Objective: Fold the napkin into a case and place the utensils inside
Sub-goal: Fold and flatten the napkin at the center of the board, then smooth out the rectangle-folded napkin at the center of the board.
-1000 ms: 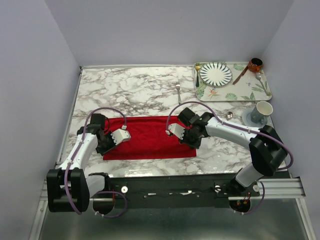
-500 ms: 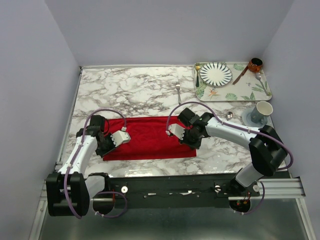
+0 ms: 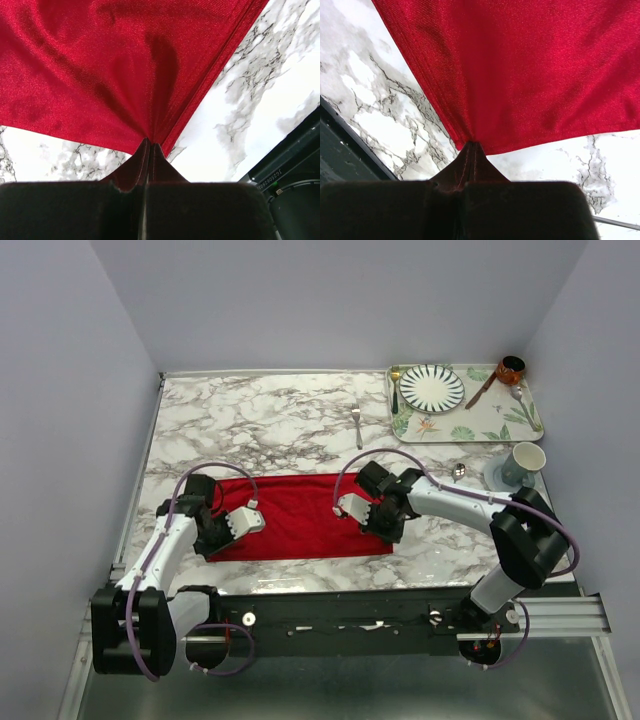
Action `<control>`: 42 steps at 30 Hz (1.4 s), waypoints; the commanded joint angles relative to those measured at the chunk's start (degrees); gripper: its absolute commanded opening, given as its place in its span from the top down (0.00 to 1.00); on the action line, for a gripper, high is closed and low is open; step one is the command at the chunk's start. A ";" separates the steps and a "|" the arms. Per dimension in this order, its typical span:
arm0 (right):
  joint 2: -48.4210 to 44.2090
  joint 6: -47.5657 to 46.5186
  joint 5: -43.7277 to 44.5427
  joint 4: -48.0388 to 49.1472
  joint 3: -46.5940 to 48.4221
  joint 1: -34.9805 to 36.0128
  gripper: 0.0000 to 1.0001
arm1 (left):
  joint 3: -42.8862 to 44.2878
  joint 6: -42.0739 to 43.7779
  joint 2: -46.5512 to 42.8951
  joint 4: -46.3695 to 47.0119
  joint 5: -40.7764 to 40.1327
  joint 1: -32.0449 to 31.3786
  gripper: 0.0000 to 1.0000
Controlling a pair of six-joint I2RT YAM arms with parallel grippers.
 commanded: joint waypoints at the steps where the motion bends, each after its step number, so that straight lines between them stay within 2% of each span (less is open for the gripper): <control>1: 1.42 0.20 -0.56 0.53 -1.07 -0.08 0.99 | -0.80 -0.12 -1.48 -1.49 1.64 -0.79 1.00; 13: 2.04 0.20 -0.21 0.53 -0.81 0.00 0.99 | -1.41 0.23 -2.98 -2.02 0.23 -1.49 0.99; 16: 2.65 0.11 -0.74 -0.17 0.06 -0.08 0.99 | -1.59 0.58 -2.45 -1.94 0.15 -1.58 0.86; 17: 2.91 0.11 -1.17 -0.86 0.51 -0.08 0.99 | -1.68 0.67 -2.28 -1.94 0.06 -1.58 0.74; 18: 3.18 0.37 -1.70 -2.53 1.21 -0.08 0.91 | -1.59 0.67 -2.36 -1.94 -0.03 -1.58 0.67; 20: 2.92 1.34 -4.77 -5.25 4.70 -0.08 0.80 | -0.63 -0.46 -2.19 -1.67 -0.56 -1.49 0.51; 21: 2.31 1.78 -5.91 -7.44 6.12 -0.08 0.64 | -0.01 -1.08 -2.10 -1.67 -0.56 -1.41 0.48; 25: -1.65 4.15 -8.30 -9.22 11.75 -1.13 0.26 | 4.73 -3.89 -2.72 -1.67 2.42 -0.53 0.39; 27: -1.66 4.86 -9.26 -9.57 14.99 -3.15 0.16 | 8.86 -7.30 -2.28 -1.50 6.20 -0.53 0.29; 30: 1.75 7.31 -12.07 -9.49 19.65 -7.10 0.14 | 13.87 -13.79 0.35 0.52 10.16 -0.53 0.24; 32: 4.13 9.86 -14.79 -9.14 21.77 -9.56 0.13 | 16.24 -18.55 3.07 5.17 10.87 -0.44 0.21; 35: 7.30 14.61 -17.08 -6.68 25.37 -10.89 0.11 | 18.61 -26.73 5.97 11.06 12.53 -0.44 0.09; 37: 7.66 18.02 -18.75 -3.70 26.78 -11.07 0.09 | 19.06 -31.56 5.72 16.74 13.94 -0.44 0.02; 38: 7.40 18.91 -19.71 -2.55 28.09 -11.42 0.08 | 18.89 -36.72 4.24 19.05 14.12 -0.35 0.01; 42: 4.50 23.57 -22.01 4.72 32.67 -11.60 0.00 | 17.57 -45.72 -1.74 29.77 14.99 -0.35 0.01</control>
